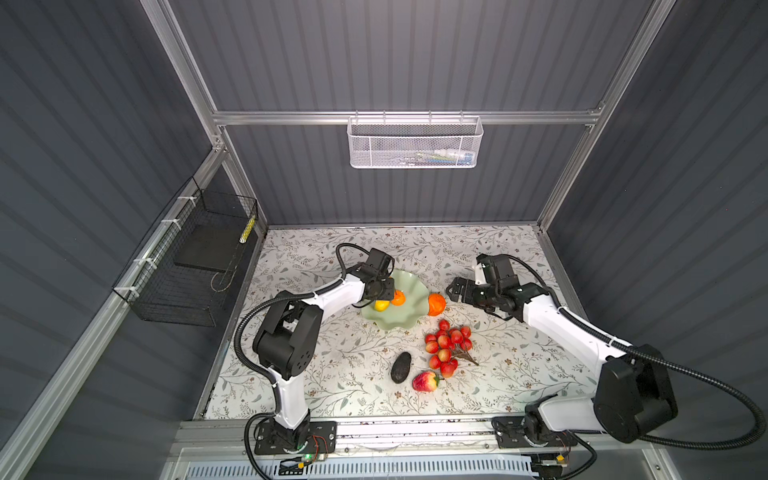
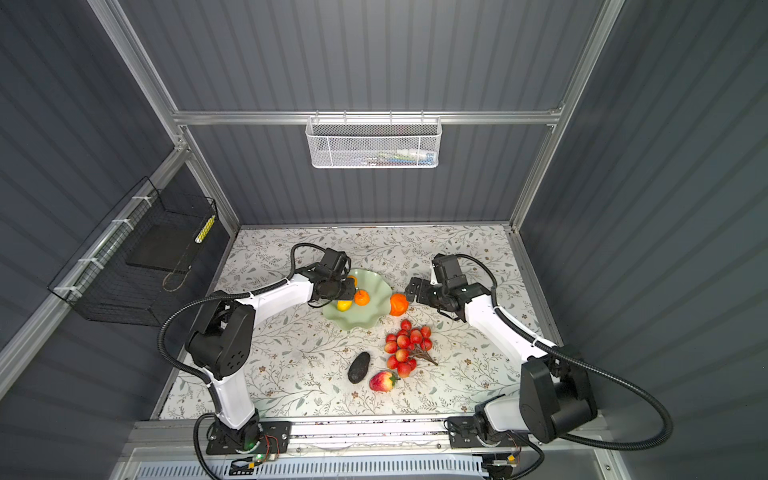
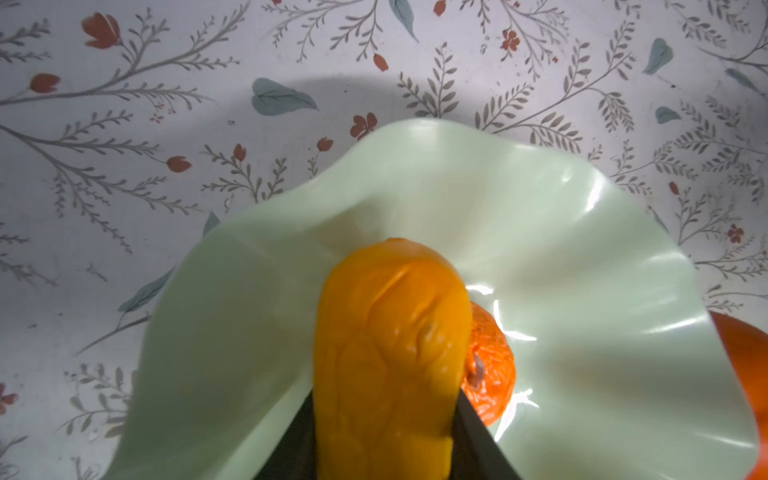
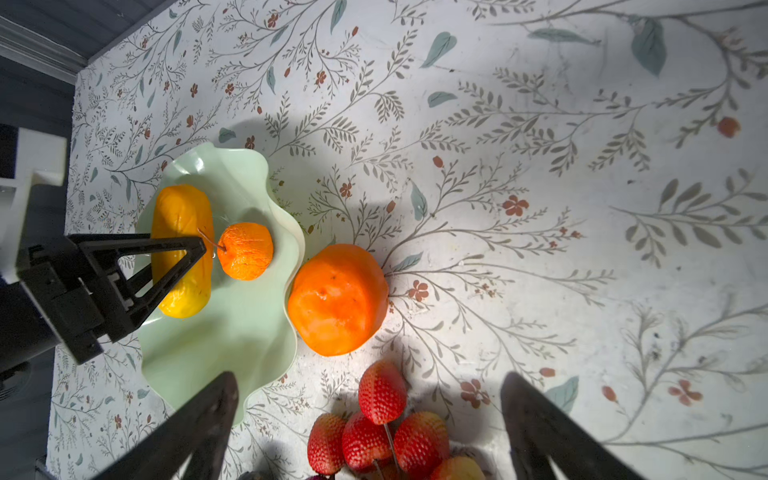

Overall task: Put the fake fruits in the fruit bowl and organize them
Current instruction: 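Place the yellow squash in the bowl with the left gripper, then grasp the large orange persimmon beside the bowl with the right gripper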

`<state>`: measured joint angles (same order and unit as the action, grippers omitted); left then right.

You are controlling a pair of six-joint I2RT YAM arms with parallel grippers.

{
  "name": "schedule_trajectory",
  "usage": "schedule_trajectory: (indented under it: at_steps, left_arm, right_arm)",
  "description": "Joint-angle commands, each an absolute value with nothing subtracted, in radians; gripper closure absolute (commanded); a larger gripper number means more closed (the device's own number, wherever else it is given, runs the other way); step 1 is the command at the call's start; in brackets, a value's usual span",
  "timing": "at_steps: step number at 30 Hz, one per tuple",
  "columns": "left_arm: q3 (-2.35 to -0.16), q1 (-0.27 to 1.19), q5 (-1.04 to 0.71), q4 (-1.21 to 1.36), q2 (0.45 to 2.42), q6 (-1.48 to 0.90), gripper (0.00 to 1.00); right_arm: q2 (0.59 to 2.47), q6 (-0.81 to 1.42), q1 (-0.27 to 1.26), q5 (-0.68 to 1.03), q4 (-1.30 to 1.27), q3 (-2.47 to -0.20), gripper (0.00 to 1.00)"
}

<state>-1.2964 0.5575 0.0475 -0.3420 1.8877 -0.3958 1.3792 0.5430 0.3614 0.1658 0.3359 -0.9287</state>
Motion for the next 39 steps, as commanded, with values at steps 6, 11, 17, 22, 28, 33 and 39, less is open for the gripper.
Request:
schedule_trajectory:
  at_steps: [6, 11, 17, 22, 28, 33, 39]
  left_arm:
    - [-1.349, 0.561, 0.029, -0.35, 1.909, -0.4, 0.39]
    - [-1.345, 0.561, 0.036, -0.332, 1.844, -0.4, 0.26]
    - [-1.319, 0.559, 0.111, -0.305, 1.711, -0.394, 0.19]
    - [-1.25, 0.558, 0.203, -0.286, 1.563, -0.395, 0.13]
    - [-1.139, 0.553, 0.305, -0.269, 1.38, -0.402, 0.09]
    - [-1.061, 0.552, 0.364, -0.295, 1.262, -0.417, 0.06]
    - [-1.015, 0.551, 0.406, -0.335, 1.185, -0.425, 0.03]
  right_arm:
    - [1.454, 0.644, 0.359, 0.251, 0.256, -0.902, 0.07]
    - [1.52, 0.692, 0.359, 0.258, 0.215, -0.904, 0.07]
    - [1.588, 0.761, 0.36, 0.306, 0.155, -0.921, 0.09]
    - [1.629, 0.812, 0.366, 0.325, 0.106, -0.923, 0.12]
    - [1.674, 0.854, 0.38, 0.371, 0.046, -0.926, 0.19]
    - [1.689, 0.867, 0.394, 0.376, 0.027, -0.933, 0.18]
    - [1.724, 0.883, 0.405, 0.37, 0.021, -0.952, 0.26]
